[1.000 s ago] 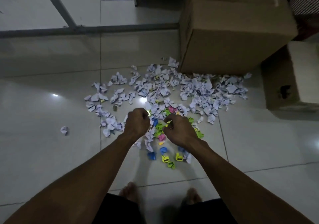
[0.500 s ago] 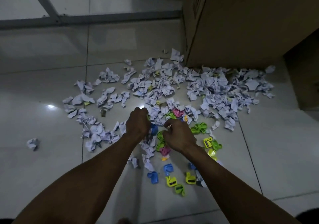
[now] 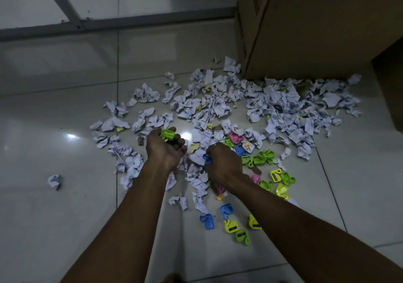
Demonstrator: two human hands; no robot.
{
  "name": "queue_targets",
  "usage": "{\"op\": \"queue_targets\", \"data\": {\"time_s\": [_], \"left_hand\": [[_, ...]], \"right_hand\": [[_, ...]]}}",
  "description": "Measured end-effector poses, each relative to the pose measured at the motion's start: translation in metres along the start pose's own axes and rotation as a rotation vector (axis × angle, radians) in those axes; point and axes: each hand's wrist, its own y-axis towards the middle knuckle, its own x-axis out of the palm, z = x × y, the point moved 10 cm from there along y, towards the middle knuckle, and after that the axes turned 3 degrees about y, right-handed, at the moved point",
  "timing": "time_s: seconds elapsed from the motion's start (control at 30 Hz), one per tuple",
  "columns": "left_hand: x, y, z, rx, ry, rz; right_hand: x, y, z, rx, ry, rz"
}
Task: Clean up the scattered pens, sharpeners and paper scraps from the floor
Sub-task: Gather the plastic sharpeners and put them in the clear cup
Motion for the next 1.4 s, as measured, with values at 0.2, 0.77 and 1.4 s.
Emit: {"op": "queue_targets", "data": {"time_s": [0.2,0.77,1.4], "left_hand": [[-0.024,0.004,-0.015,-0.061,-0.164,-0.059],[0.012,-0.026,-0.048,-0.116,-0.072,-0.086],[0.032,-0.032,-0.083,-0.166,-0.149,-0.262]], "right_hand": [[0.010,0.001,-0.005,-0.016,-0.082,0.076],[-0.072,-0.032,-0.020,-0.152,0.556,0.298],[-0.078,-0.017,0.093,0.183,0.349,0.385]]}}
